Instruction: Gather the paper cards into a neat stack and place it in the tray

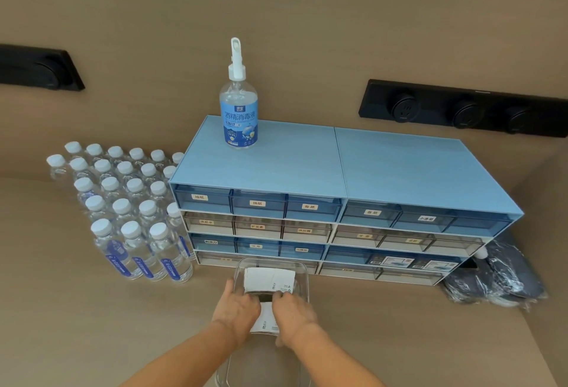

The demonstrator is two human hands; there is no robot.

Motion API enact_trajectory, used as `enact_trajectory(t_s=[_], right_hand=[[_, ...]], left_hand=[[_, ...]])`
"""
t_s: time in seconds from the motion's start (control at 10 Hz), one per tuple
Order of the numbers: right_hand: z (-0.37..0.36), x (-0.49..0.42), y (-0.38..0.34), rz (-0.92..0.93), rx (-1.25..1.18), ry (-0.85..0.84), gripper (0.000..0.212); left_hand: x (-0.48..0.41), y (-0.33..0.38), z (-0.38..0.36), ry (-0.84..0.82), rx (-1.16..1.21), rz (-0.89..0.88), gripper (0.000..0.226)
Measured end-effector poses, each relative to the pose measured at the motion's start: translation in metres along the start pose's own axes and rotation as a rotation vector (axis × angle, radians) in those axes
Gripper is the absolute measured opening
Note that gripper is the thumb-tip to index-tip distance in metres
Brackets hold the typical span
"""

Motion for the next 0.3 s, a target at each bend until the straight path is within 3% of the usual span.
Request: enact_trajectory(t_s=[0.1, 0.3], right_hand=[[0.008, 0.012, -0.001, 0.013, 0.016, 0.055, 0.086], [0.030, 0.048, -0.011, -0.026, -0.068, 0.201, 0.048]], left_hand=[[0.008, -0.005, 0.009, 0.010, 0.011, 0.007, 0.048], [0.032, -0.025, 0.025, 0.081, 0.082, -0.010, 0.054]])
Point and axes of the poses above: each hand's wrist, its own x-axis away from the middle knuckle, its own z-axis out of the back of the hand, y = z × x, the point moved 6 cm from there along -x, towards the middle knuckle, and after that the axes turned 9 degrees about z, right-handed, at the moved point
